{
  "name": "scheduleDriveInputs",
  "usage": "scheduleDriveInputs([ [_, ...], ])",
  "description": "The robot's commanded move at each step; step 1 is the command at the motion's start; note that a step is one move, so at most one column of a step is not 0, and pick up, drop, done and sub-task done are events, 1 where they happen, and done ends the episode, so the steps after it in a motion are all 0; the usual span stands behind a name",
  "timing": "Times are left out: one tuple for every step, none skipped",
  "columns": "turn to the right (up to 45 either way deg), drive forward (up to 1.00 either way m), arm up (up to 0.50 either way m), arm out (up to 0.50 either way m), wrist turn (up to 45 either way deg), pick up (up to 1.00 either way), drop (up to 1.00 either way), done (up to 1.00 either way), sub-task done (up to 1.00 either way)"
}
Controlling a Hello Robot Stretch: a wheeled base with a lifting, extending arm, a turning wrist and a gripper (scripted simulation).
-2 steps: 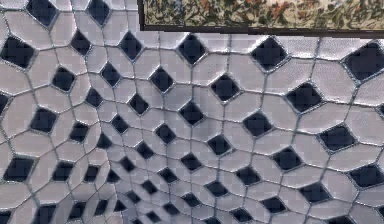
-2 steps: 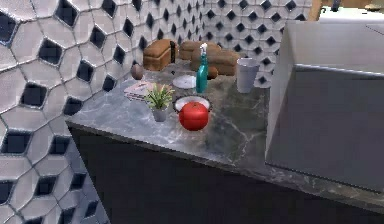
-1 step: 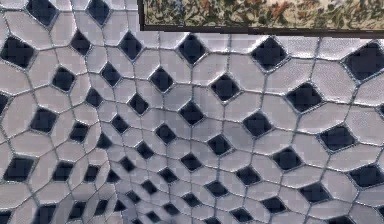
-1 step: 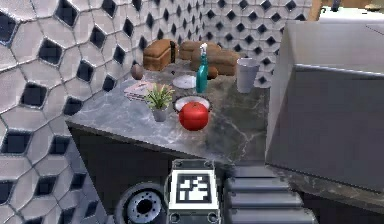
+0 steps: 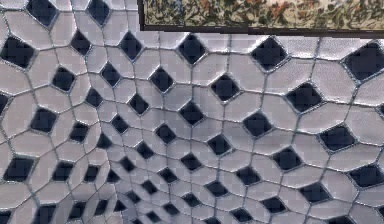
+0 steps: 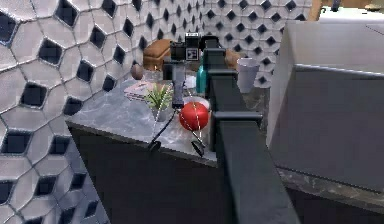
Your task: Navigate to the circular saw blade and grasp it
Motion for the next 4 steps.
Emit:
scheduleDriveInputs([
  [0.0, 0.0, 0.0, 0.0, 45.0, 0.0, 0.0, 0.0, 0.0],
  [0.0, 0.0, 0.0, 0.0, 45.0, 0.0, 0.0, 0.0, 0.0],
  [0.0, 0.0, 0.0, 0.0, 45.0, 0.0, 0.0, 0.0, 0.0],
  [0.0, 0.0, 0.0, 0.0, 45.0, 0.0, 0.0, 0.0, 0.0],
])
